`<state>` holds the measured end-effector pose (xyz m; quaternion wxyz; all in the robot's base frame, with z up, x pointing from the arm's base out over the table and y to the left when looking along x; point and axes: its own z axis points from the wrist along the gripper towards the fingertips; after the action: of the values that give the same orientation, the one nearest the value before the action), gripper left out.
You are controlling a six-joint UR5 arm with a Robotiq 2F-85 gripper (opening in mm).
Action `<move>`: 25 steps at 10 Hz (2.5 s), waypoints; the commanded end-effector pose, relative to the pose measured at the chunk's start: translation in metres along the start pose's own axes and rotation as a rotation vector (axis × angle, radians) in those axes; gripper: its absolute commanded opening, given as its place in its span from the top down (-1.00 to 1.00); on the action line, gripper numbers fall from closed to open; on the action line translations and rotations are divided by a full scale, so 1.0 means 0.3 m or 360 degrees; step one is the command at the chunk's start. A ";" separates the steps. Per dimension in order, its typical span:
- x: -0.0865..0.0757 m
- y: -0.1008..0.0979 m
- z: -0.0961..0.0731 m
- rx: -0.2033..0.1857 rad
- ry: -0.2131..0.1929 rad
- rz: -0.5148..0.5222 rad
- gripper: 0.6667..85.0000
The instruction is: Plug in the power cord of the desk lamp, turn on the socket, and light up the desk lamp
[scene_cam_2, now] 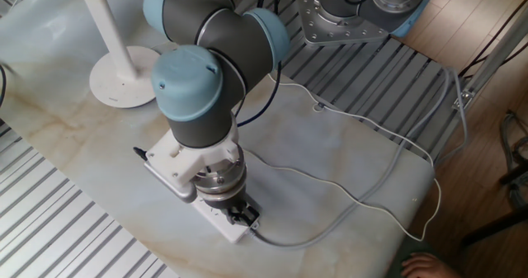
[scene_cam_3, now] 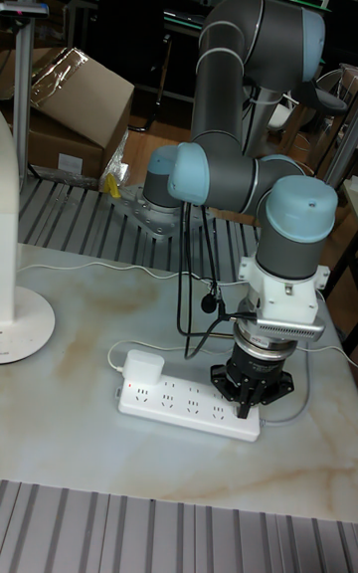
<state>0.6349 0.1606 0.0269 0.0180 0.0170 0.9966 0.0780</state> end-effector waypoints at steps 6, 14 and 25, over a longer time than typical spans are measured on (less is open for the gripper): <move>-0.028 -0.005 0.007 -0.0055 -0.0059 -0.0053 0.99; 0.024 -0.015 -0.113 0.0003 0.0063 0.0093 0.83; 0.045 0.016 -0.015 0.0082 0.0043 0.0331 -0.53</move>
<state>0.6238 0.1685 0.0316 -0.0024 0.1115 0.9917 0.0639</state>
